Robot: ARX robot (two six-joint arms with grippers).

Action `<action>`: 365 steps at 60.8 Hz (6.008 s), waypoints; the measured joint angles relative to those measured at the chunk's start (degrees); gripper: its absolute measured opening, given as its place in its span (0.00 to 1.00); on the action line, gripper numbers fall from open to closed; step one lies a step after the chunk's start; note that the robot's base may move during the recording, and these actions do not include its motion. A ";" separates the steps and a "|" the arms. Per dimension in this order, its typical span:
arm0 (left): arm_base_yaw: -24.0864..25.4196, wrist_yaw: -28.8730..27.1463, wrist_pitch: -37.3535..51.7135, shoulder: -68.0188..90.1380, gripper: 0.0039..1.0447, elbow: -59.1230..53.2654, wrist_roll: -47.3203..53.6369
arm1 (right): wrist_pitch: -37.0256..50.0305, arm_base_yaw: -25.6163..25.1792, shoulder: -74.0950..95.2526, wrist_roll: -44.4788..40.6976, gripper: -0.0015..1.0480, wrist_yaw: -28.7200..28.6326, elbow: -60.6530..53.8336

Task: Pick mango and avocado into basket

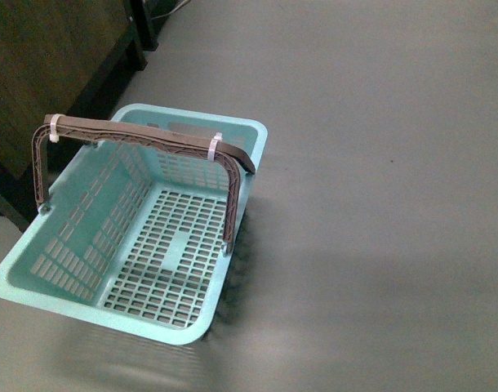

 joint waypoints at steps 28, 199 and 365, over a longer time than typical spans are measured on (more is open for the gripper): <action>0.00 0.00 0.00 0.00 0.92 0.00 -0.02 | 0.00 0.00 0.00 0.02 0.92 0.00 0.00; -17.55 -7.39 34.05 113.57 0.14 48.81 -86.55 | 0.00 0.00 0.00 0.00 0.92 0.00 0.00; -19.21 -14.34 11.13 63.23 0.13 34.64 -86.99 | 0.00 0.00 0.00 0.02 0.92 -0.02 0.00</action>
